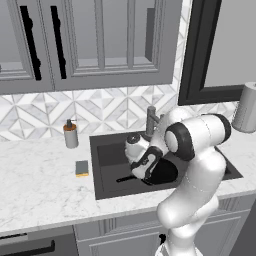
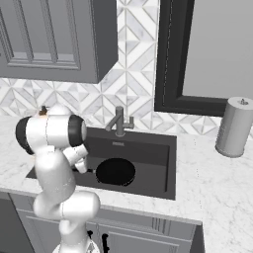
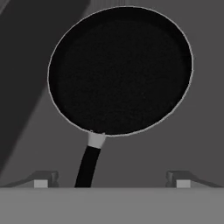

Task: Pick the pan and sponge and place them into the sink. Then turn on the water.

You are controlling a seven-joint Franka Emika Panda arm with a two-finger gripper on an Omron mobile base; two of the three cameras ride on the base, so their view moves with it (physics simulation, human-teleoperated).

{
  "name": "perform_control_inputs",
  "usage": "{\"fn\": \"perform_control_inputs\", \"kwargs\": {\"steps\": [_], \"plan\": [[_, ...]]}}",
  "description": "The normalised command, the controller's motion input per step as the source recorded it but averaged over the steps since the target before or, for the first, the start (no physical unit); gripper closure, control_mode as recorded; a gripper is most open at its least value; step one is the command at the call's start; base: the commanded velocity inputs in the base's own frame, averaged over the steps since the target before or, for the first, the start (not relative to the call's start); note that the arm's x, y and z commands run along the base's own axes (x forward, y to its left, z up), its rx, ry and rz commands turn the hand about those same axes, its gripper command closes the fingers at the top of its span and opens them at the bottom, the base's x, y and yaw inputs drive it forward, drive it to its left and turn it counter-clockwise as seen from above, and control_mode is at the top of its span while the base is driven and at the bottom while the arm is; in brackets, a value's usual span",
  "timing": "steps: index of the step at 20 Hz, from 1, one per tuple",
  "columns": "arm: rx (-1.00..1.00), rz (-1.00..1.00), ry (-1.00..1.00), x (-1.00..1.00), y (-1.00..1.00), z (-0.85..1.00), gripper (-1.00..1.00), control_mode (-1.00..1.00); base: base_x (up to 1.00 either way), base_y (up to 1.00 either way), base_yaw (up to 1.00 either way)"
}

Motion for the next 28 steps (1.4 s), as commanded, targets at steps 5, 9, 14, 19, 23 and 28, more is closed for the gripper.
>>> {"fn": "perform_control_inputs", "kwargs": {"steps": [5, 9, 14, 19, 23, 28], "plan": [[-0.05, -0.06, 0.16, -0.28, 0.00, 1.00, -1.00, -1.00, 0.00, 0.00, 0.00], [-0.12, 0.00, 0.15, -0.26, 0.01, 1.00, -1.00, -1.00, 0.00, 0.00, 0.00], [-0.15, 0.00, 0.03, -0.32, 0.23, 0.91, -1.00, -1.00, 0.00, 0.00, 0.00], [-0.02, 0.20, -0.14, -0.60, 0.12, 0.37, -1.00, -1.00, 0.00, 0.00, 0.00], [0.00, 0.37, -0.10, -0.29, 0.00, 0.23, -1.00, -1.00, 0.00, 0.00, 0.00], [0.00, 0.54, 0.00, -0.01, 0.06, 0.12, -1.00, -1.00, 0.00, 0.00, 0.00]]}}
